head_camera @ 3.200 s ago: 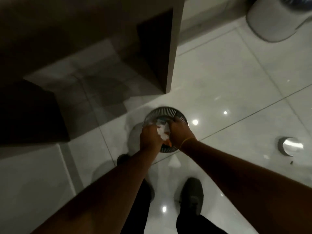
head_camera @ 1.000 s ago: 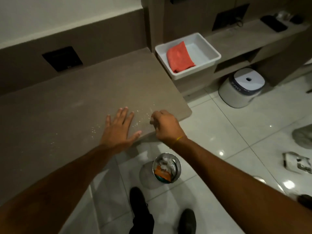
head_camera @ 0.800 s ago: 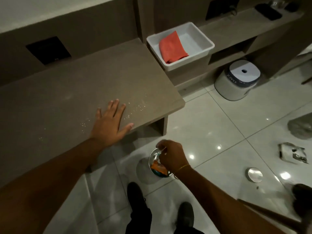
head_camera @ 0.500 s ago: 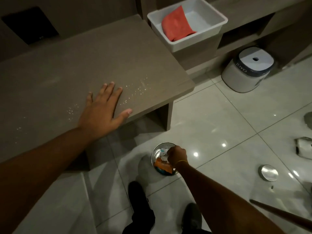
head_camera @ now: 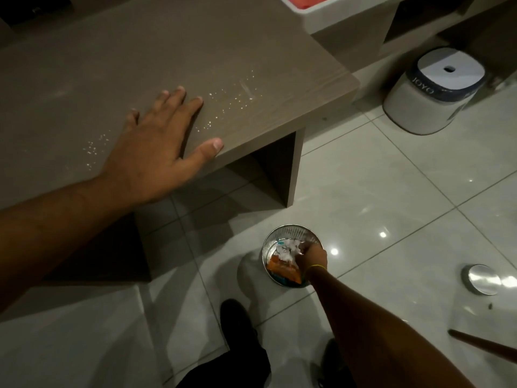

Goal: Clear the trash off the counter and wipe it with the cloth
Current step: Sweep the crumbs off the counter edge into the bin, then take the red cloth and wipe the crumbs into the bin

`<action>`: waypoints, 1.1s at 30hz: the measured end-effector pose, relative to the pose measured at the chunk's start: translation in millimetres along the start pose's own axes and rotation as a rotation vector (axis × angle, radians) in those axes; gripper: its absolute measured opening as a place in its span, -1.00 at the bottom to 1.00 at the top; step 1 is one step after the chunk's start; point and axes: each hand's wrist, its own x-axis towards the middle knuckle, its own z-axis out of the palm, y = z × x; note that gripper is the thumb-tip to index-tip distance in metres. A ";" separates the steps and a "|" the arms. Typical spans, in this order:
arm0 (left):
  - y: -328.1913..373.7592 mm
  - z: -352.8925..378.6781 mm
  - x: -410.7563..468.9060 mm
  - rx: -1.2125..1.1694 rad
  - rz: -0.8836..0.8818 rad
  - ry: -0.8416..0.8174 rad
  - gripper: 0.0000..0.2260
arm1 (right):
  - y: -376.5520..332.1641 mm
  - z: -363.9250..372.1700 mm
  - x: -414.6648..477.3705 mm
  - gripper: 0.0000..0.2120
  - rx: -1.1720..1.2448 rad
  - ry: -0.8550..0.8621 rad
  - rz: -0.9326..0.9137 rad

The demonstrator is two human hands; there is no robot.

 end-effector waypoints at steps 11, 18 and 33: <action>4.0 -7.9 -4.5 0.011 -0.049 -0.103 -0.16 | -49.7 -79.8 -89.6 -0.53 0.032 0.081 -0.264; 5.9 -15.3 -1.8 0.003 -0.126 -0.187 -0.15 | -202.7 -250.2 -87.3 -0.63 0.097 0.590 -0.565; 8.9 -19.5 19.3 0.017 -0.013 -0.009 -0.46 | -495.7 -316.1 89.7 -0.36 -0.456 0.357 -0.403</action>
